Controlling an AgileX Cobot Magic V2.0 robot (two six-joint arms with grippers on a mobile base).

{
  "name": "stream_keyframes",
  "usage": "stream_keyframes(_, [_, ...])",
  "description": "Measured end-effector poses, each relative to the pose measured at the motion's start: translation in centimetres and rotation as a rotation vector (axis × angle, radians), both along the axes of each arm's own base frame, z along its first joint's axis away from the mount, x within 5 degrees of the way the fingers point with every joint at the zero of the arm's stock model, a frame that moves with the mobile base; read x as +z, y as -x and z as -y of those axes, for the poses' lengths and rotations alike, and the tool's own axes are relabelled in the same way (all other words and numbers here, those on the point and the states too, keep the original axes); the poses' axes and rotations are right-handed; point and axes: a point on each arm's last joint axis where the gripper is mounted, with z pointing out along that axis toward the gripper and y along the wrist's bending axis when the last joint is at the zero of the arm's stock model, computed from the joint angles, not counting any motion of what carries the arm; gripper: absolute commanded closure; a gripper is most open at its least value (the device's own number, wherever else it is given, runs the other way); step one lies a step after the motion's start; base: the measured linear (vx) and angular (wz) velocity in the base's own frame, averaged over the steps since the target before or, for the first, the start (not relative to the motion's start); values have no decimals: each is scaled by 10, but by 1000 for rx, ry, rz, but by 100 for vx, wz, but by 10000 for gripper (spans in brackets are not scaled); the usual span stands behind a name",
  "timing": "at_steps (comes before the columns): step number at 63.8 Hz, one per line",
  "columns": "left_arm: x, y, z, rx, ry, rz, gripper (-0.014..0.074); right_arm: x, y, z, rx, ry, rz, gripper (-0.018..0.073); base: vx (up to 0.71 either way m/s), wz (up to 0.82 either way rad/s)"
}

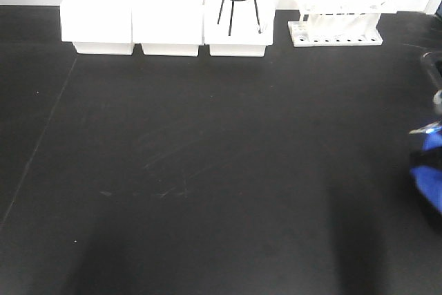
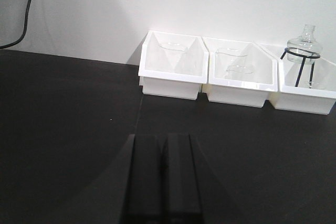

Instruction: Wipe right workspace with blue cloth

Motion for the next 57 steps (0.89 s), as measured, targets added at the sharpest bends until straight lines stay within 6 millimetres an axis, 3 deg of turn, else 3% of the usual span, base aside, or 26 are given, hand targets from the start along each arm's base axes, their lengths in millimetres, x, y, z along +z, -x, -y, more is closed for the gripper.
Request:
stream_keyframes(13, [0, 0, 0, 0, 0, 0, 602, 64, 28, -11, 40, -66, 360, 564, 0, 0])
stream_keyframes(27, [0, 0, 0, 0, 0, 0, 602, 102, 68, -23, 155, -83, 534, 564, 0, 0])
stream_keyframes(34, [0, 0, 0, 0, 0, 0, 602, 104, 88, -27, 183, -98, 606, 562, 0, 0])
stream_keyframes(48, [0, 0, 0, 0, 0, 0, 602, 76, 128, -32, 208, -93, 662, 562, 0, 0])
stream_keyframes(57, [0, 0, 0, 0, 0, 0, 602, 75, 144, -33, 215, -81, 715, 562, 0, 0])
